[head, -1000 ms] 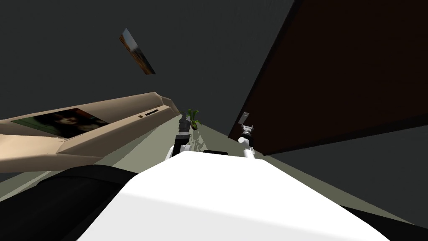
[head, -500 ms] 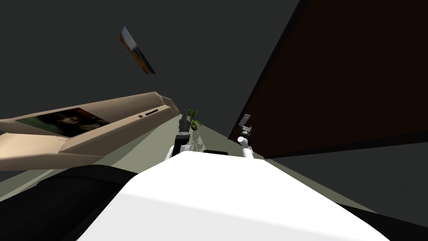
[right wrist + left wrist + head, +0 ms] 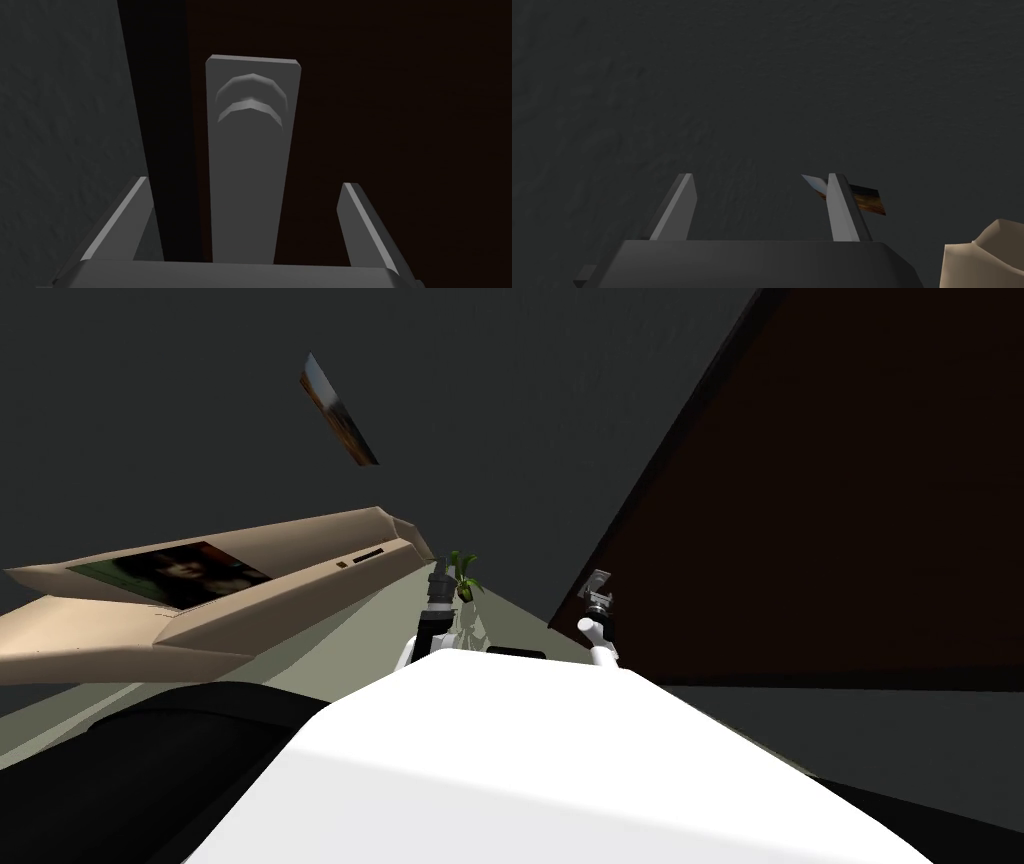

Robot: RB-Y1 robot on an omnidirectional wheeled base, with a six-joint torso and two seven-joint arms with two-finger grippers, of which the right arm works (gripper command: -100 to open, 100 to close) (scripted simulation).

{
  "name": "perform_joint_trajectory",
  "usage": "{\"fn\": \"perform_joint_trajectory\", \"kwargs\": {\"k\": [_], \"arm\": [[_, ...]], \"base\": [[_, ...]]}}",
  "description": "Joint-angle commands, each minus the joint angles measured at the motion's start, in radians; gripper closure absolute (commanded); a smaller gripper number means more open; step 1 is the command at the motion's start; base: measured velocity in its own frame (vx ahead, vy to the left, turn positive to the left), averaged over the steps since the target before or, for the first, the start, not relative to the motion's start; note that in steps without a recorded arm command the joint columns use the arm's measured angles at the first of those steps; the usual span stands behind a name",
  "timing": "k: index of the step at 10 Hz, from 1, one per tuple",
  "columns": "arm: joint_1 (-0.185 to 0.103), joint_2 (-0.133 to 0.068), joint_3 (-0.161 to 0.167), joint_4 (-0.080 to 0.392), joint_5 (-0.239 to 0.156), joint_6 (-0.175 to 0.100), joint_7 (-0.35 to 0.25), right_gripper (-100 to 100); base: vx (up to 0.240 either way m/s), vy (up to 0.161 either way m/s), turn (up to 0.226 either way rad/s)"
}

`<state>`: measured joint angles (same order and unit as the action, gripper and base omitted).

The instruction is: Pull the door open

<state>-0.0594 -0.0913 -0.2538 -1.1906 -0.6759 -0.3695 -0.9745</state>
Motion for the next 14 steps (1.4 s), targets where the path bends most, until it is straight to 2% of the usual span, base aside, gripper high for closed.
{"fn": "perform_joint_trajectory", "kwargs": {"k": [1,3,4,5,6,11,12,14], "arm": [[0.01,-0.035,-0.01,0.006,-0.011,0.002,-0.029,-100],[0.022,-0.081,-0.021,0.019,-0.025,0.002,-0.067,-100],[0.027,-0.097,-0.025,0.024,-0.03,0.002,-0.081,-100],[0.027,-0.083,-0.026,0.012,-0.027,0.009,-0.066,-100],[0.027,-0.083,-0.026,0.012,-0.027,0.009,-0.066,100],[0.027,-0.083,-0.026,0.012,-0.027,0.009,-0.066,100],[0.035,-0.092,-0.009,0.009,-0.027,0.012,-0.081,100],[0.039,-0.1,0.005,0.005,-0.027,0.013,-0.092,100]], "base": [[0.174,-0.036,0.102],[0.195,-0.03,0.122],[0.197,-0.013,0.097],[0.091,-0.002,0.015],[-0.012,-0.004,-0.024],[-0.018,0.0,0.003],[-0.136,-0.025,0.119],[-0.193,-0.023,0.107]]}}
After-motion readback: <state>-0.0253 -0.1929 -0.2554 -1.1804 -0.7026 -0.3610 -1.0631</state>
